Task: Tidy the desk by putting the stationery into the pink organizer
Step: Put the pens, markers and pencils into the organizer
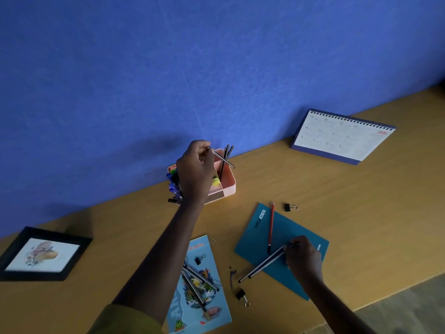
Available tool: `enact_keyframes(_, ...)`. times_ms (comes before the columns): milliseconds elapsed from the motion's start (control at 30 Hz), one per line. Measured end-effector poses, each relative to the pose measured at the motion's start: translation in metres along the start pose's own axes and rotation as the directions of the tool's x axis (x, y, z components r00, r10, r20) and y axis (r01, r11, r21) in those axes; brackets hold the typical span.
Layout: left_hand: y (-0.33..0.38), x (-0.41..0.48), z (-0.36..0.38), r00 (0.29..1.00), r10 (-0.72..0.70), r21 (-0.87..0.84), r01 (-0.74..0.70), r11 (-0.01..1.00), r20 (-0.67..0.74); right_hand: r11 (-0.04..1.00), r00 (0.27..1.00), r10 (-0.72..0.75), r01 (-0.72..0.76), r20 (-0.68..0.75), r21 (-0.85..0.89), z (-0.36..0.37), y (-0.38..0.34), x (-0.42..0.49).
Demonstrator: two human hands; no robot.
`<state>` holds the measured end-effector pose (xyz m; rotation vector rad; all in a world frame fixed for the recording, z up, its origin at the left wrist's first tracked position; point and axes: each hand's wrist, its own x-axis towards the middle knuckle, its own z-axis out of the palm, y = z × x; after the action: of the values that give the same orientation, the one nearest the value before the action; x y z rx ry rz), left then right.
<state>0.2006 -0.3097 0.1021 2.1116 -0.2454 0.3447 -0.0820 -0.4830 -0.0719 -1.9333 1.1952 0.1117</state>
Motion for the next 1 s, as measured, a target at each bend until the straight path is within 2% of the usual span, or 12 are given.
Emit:
enact_keyframes(533,-0.006,0.012,-0.009,0.990,0.094,-0.006,-0.095,0.995,-0.105,1.000,0.998,0.011,-0.013,-0.062,-0.024,0.004,0.000,0.007)
enact_keyframes(700,-0.015,0.014,0.002,0.987,0.152,0.062,-0.150,0.987,-0.043,0.999,0.998,0.040,-0.041,-0.052,-0.024,0.006,0.002,0.012)
enact_keyframes(1000,-0.036,0.015,0.031,0.978,0.143,0.232,-0.176,0.957,0.152,0.998,0.998,0.014,-0.017,-0.062,-0.057,-0.004,-0.019,0.000)
